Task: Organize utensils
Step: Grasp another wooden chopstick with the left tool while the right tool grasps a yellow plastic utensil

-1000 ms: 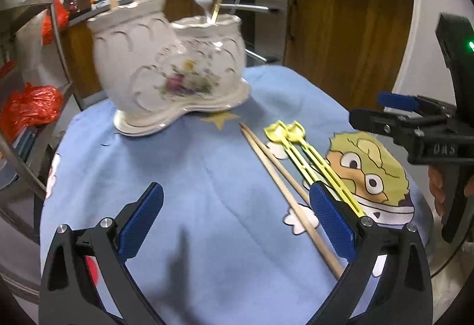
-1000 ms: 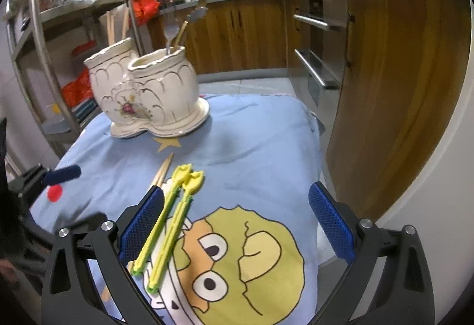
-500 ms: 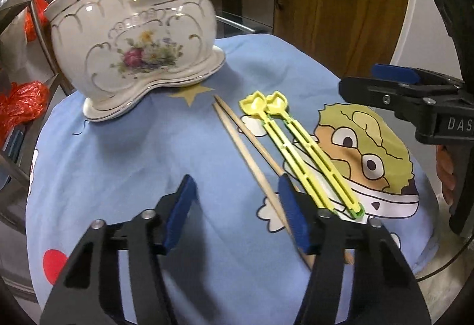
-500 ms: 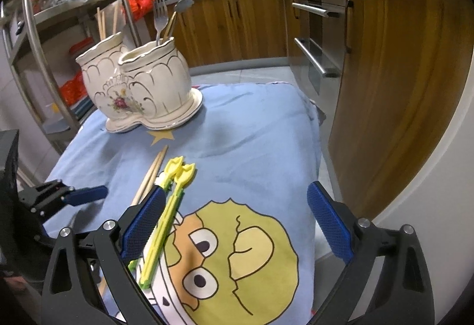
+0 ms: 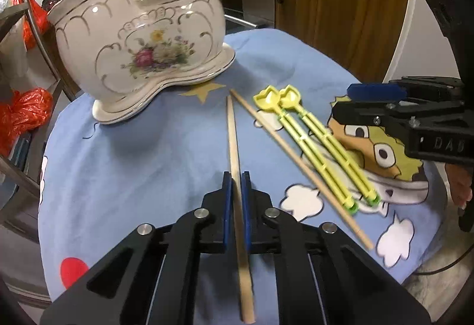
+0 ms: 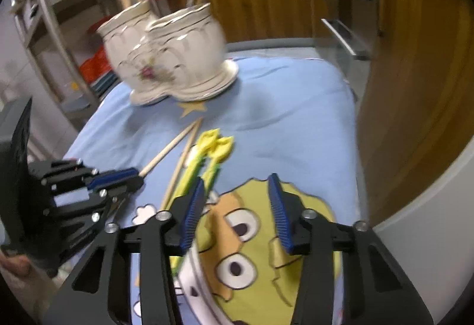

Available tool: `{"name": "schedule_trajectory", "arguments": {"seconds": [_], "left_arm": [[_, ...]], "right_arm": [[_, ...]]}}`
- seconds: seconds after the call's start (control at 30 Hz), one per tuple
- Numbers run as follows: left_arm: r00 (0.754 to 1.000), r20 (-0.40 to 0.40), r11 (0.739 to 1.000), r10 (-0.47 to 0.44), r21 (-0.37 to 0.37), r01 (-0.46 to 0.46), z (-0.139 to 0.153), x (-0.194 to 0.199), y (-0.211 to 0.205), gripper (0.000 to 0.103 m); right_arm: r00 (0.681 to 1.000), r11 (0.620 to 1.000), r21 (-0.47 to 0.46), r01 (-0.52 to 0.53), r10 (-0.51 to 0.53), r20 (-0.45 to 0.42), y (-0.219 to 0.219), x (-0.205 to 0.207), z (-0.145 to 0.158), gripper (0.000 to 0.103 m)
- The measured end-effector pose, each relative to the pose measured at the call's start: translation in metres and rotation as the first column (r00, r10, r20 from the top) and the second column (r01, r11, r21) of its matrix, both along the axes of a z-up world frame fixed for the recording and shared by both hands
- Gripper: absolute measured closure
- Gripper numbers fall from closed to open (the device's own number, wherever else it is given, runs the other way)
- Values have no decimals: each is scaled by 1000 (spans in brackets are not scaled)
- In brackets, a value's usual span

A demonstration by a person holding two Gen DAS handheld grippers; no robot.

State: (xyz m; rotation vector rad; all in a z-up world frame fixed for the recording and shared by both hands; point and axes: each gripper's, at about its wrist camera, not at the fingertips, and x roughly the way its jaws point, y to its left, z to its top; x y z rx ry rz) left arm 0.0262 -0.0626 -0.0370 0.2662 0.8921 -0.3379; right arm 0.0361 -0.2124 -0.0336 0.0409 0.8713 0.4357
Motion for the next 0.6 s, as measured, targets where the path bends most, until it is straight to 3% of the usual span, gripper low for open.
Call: {"name": "schedule_trajectory", "arguments": {"seconds": [0.03,0.23,0.6], "left_arm": [[1000,-6,1000,1,-5,-1,0,1,3,97],[1000,-22,1000,10,-16,-10,0,3,13,97],[1000,-28,1000,10,-19,-10,-2,12,8,97]], "right_arm": [[1000,1000,-11,-14,14,-5,6,-1,-2,72],[998,997,-48,-59,58,-29,25,1,-8,80],[997,987,-140,-73,69,-29,39,7,-10,85]]}}
